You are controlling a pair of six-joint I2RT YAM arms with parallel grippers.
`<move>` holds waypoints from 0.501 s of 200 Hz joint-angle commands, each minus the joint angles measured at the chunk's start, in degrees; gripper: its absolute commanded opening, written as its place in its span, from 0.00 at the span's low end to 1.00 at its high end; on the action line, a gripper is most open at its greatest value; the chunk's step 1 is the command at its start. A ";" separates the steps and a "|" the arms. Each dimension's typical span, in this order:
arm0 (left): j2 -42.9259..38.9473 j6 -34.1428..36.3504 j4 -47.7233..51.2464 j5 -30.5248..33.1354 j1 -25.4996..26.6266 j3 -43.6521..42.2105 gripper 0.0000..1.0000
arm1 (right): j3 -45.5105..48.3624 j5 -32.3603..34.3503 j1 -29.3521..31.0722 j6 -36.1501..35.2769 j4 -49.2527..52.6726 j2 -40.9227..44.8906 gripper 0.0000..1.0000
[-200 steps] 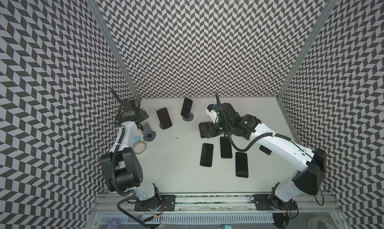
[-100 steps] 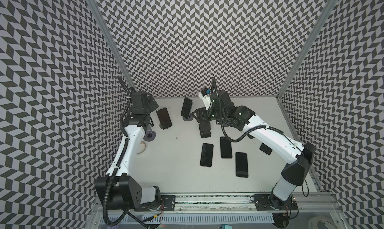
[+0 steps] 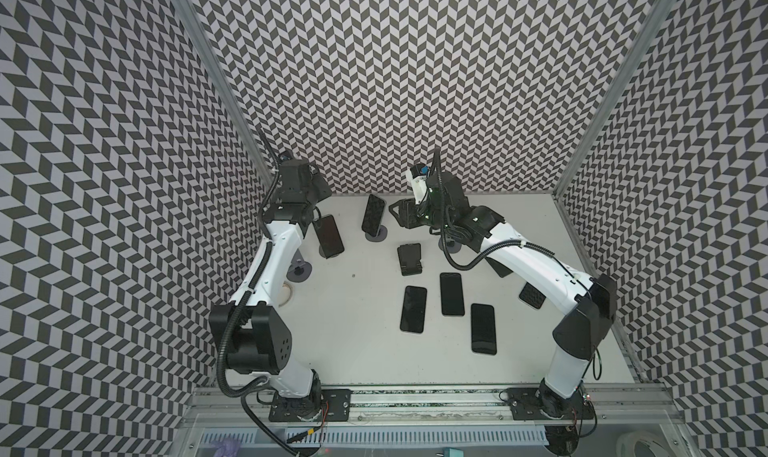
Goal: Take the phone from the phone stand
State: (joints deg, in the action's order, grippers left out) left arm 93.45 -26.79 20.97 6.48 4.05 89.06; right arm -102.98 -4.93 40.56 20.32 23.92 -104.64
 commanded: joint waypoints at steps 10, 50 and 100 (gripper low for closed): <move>7.91 -2.79 -0.89 -3.04 2.90 5.39 0.42 | -1.51 -2.23 -1.84 3.67 -4.91 -4.52 0.49; 18.11 -2.87 1.32 -4.62 3.57 13.34 0.41 | -9.32 -3.92 -2.50 3.92 -4.13 -12.11 0.50; 26.17 3.62 2.23 -9.61 1.85 22.22 0.42 | -14.86 -6.75 -4.23 6.20 -6.94 -18.27 0.49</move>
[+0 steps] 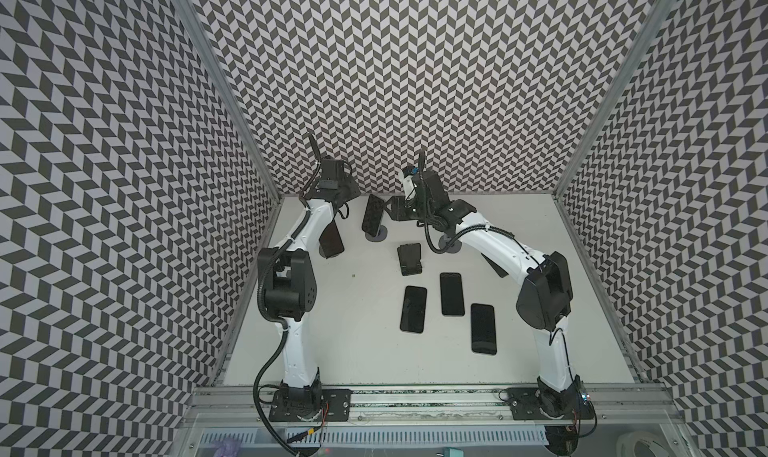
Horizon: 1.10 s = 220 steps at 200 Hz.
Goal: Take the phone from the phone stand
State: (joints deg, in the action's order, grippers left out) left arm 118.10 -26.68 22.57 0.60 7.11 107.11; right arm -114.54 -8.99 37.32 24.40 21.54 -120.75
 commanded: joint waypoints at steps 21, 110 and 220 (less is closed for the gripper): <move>2.79 3.12 2.56 -4.41 -2.98 6.26 0.42 | -5.08 -5.17 -1.07 1.05 -4.84 -3.42 0.48; -4.61 2.04 7.46 11.41 -1.83 4.24 0.85 | -7.10 -6.64 0.74 0.37 -5.22 -5.82 0.48; -13.10 -5.23 20.84 22.60 0.12 -5.86 1.00 | -1.74 -7.99 1.61 1.12 -3.17 -1.60 0.49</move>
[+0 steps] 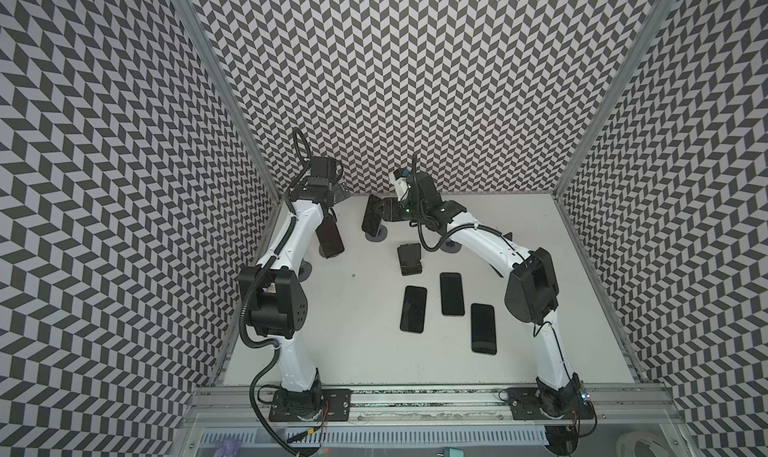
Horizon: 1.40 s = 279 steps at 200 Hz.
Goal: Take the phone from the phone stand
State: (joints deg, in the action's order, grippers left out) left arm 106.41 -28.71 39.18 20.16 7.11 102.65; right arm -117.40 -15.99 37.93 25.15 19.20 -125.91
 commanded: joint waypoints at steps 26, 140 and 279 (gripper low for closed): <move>-1.63 -4.25 3.81 3.39 0.15 -3.92 1.00 | 1.62 -1.23 1.61 0.27 -0.09 3.61 0.49; 0.20 -2.23 1.18 4.35 -0.61 -7.99 1.00 | 1.30 -1.33 2.39 0.52 0.31 4.14 0.49; 2.25 -0.57 -1.03 3.50 -0.65 -9.05 0.97 | -0.20 -6.95 4.34 1.95 -1.00 2.99 0.51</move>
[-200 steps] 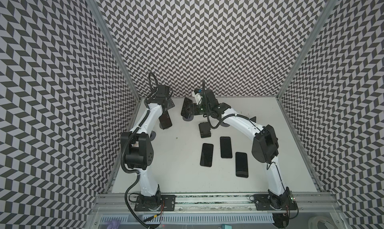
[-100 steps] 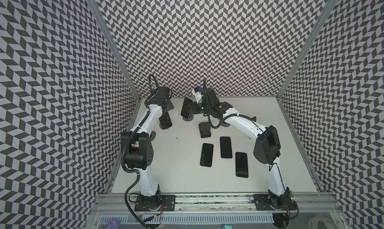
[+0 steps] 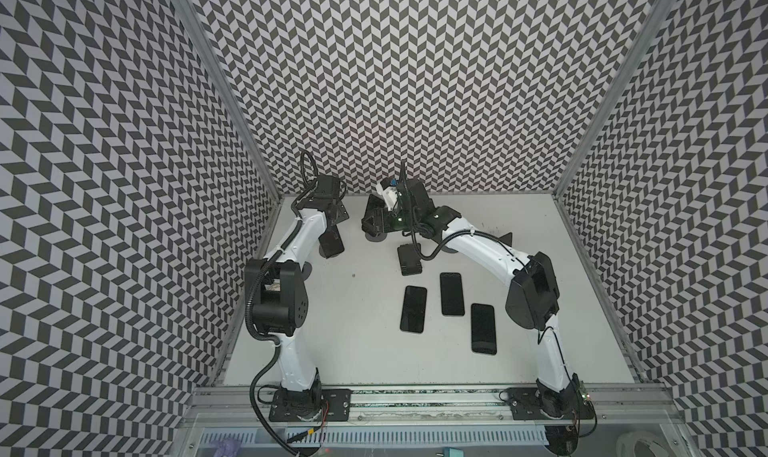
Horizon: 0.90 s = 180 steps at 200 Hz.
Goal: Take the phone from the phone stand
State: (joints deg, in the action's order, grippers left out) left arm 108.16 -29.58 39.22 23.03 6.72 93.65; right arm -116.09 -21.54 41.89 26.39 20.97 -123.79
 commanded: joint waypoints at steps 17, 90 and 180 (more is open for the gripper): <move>0.78 0.56 -1.16 0.83 -0.29 -0.11 0.96 | -1.64 -1.84 0.39 0.94 -2.87 0.83 0.51; 1.62 1.00 -1.74 1.41 -0.27 -1.14 0.92 | -1.55 -2.10 0.56 1.46 -2.78 1.00 0.50; 2.32 1.21 -3.17 -0.18 -0.48 -2.58 0.89 | -1.45 -2.10 0.92 1.78 -2.73 1.09 0.51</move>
State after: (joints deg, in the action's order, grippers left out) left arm 110.10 -28.14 37.23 22.63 6.72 91.57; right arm -116.09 -23.00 42.26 27.70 20.88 -123.79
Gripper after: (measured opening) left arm 0.894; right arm 0.506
